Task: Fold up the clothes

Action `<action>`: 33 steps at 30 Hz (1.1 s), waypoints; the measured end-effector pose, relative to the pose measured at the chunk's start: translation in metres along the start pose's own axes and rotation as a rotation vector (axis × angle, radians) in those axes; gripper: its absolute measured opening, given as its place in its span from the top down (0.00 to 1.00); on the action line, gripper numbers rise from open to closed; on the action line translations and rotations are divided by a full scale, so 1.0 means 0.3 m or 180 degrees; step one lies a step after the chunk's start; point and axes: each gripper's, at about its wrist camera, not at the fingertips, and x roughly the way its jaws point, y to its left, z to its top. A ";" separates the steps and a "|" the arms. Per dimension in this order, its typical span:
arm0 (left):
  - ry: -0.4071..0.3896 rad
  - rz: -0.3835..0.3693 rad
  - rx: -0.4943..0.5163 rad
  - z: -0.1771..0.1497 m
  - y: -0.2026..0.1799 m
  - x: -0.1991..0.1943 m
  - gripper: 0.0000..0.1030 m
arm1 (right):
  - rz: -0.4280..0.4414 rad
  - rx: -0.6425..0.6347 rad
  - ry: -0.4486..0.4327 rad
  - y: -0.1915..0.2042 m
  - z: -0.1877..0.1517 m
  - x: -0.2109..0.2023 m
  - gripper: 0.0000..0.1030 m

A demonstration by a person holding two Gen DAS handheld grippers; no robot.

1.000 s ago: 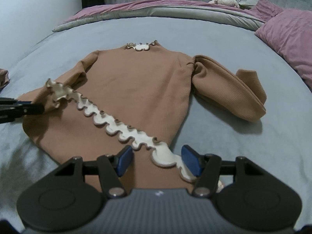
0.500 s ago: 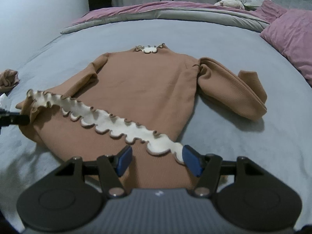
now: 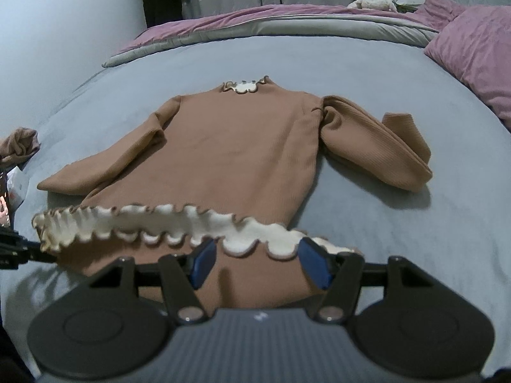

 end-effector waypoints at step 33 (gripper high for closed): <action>-0.0431 -0.0467 0.0034 0.017 -0.015 -0.033 0.70 | 0.0110 0.1178 -0.0037 -0.286 -0.018 -0.028 0.42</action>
